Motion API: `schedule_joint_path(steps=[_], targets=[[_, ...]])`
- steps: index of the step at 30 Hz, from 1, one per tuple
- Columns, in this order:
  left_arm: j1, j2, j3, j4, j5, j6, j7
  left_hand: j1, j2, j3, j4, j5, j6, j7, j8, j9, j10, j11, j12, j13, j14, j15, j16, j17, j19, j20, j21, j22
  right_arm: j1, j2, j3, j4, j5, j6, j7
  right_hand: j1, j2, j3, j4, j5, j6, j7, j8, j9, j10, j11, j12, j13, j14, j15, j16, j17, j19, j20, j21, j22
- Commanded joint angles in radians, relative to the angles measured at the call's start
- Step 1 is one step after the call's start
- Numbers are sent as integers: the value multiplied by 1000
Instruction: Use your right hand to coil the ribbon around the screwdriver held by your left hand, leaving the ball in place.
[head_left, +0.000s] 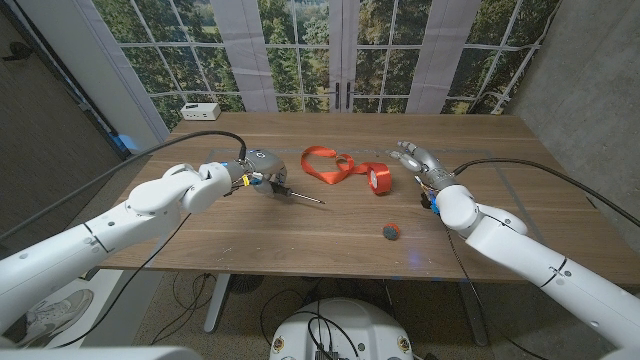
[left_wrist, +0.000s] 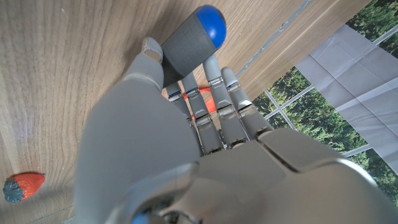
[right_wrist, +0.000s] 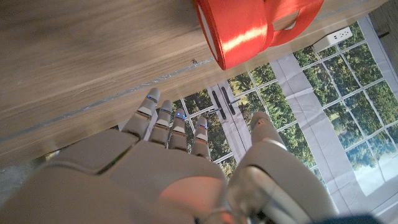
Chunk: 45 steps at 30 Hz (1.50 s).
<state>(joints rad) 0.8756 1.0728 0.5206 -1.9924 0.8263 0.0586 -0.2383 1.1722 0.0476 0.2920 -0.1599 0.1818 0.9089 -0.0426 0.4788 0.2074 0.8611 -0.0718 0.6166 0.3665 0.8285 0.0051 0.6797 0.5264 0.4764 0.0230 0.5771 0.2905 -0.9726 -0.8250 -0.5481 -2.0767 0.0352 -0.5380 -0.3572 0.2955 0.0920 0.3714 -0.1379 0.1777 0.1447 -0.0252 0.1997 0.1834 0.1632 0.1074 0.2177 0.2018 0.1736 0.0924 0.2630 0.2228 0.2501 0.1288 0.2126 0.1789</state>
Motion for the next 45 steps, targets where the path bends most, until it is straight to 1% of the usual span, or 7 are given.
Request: schedule_joint_path(steps=[1, 16, 32, 35, 38, 43, 45], targets=[[-8, -1, 8, 4, -1, 2, 0, 104, 107, 11, 12, 3, 75, 29, 4, 27, 62, -66, 16, 195, 107, -234, -4, 7, -5, 3, 10, 5, 102, -25, -121, -77, -161, -263, 76, 9, -14, -2, -7, -2, 16, -2, 2, 5, 16, -2, 9, 6, 13, -11, -1, 0, 17, 1, 7, 5], [-2, 5, 5, -1, -3, 7, 4, 104, 106, 13, 13, 3, 76, 29, 0, 30, 63, -65, 17, 211, 111, -234, -8, 12, -12, 2, 26, 9, 261, -16, -334, -125, -341, -546, 185, 0, -60, -32, -9, 0, 100, 16, 26, 7, 86, -9, 26, 7, 69, -31, 11, -5, 63, 2, 19, 5], [9, 12, 0, -1, -10, 8, 14, 101, 105, 14, 15, 2, 79, 29, -1, 33, 65, -66, 17, 226, 113, -232, -13, 17, -17, 2, 42, 12, 425, 6, -559, -111, -469, -706, 285, 21, -107, -54, -21, 15, 196, 41, 46, 12, 166, -24, 46, 14, 138, -75, 26, -10, 94, 5, 21, 5], [12, 15, -1, -2, -14, 9, 14, 102, 106, 15, 15, 2, 80, 29, -1, 34, 66, -65, 17, 228, 112, -233, -15, 19, -19, 2, 45, 12, 440, 1, -563, -109, -446, -699, 314, 27, -117, -57, -24, 17, 209, 48, 50, 13, 171, -26, 48, 15, 140, -76, 25, -9, 96, 6, 20, 5], [16, 17, -6, -2, -21, 11, 17, 102, 105, 16, 14, 2, 78, 29, -2, 34, 65, -66, 16, 231, 111, -233, -17, 19, -20, 2, 48, 12, 485, 9, -625, -99, -475, -738, 331, 38, -139, -64, -29, 23, 195, 47, 43, 14, 149, -29, 38, 19, 125, -78, 17, -9, 93, 10, 17, 5], [19, 20, -7, -5, -24, 9, 18, 103, 104, 16, 14, 2, 79, 29, -4, 34, 64, -65, 15, 236, 114, -234, -18, 21, -22, 2, 54, 13, 520, 16, -660, -88, -467, -762, 354, 51, -149, -67, -30, 29, 204, 50, 45, 16, 139, -34, 33, 21, 120, -81, 13, -8, 88, 12, 13, 5], [19, 22, -6, -6, -17, 12, 18, 102, 104, 17, 14, 2, 80, 28, -4, 33, 67, -67, 14, 235, 114, -233, -19, 21, -23, 2, 56, 13, 505, 14, -640, -86, -448, -741, 342, 55, -151, -67, -31, 31, 210, 52, 47, 16, 136, -39, 31, 22, 118, -84, 12, -8, 87, 11, 12, 5]])
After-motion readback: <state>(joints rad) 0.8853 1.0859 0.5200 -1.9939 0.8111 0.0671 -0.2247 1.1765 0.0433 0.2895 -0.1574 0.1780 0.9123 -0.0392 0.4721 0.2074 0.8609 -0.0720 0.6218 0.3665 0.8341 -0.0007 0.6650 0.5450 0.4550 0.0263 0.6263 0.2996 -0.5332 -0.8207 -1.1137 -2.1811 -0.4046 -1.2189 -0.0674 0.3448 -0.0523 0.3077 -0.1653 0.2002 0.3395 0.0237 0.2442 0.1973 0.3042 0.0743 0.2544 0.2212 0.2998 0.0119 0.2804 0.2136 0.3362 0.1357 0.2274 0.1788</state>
